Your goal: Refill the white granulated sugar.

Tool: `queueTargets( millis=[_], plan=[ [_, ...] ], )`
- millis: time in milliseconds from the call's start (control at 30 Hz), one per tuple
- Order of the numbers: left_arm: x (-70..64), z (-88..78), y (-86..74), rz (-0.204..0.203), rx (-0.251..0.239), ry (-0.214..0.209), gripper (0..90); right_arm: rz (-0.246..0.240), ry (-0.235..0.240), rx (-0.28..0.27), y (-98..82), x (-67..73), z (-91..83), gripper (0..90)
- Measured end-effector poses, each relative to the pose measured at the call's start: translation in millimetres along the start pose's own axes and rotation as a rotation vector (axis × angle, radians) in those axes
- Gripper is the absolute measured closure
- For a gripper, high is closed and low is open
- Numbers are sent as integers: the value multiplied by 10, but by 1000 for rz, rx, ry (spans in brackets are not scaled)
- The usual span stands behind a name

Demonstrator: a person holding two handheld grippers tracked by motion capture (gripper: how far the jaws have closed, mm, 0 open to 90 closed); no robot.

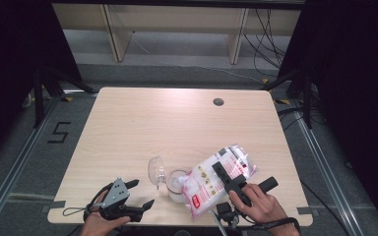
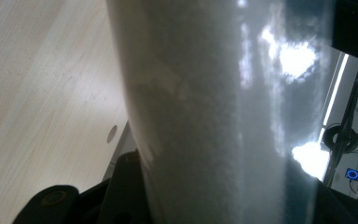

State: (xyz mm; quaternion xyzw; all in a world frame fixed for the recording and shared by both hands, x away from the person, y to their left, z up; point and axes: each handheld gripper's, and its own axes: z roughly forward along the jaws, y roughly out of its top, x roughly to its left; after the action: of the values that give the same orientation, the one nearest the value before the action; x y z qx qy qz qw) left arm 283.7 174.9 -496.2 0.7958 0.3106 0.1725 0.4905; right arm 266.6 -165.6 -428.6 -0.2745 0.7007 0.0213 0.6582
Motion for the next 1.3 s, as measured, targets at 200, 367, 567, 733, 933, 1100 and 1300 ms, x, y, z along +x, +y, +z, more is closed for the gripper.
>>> queueTargets(
  millis=[200,367,567,733,933,1100,1300],
  plan=[
    [-9,1,-4,-10,2,1,161,21,9,18,-35,13,-2,652],
    [0,-1,1,-1,5,-3,161,4,1,38,-97,18,-9,653],
    [-13,3,-7,-18,2,-2,161,3,9,35,-91,21,-20,653],
    [-1,-3,-1,-1,2,-1,161,-8,12,29,-84,14,-24,654],
    [-5,2,-2,-12,4,-4,161,-10,10,26,-62,12,-29,656],
    [-9,-5,2,-12,3,6,161,-13,18,29,-39,9,-27,658],
    [-7,-1,3,-9,4,0,161,-10,17,20,-37,5,-17,661]
  ],
)
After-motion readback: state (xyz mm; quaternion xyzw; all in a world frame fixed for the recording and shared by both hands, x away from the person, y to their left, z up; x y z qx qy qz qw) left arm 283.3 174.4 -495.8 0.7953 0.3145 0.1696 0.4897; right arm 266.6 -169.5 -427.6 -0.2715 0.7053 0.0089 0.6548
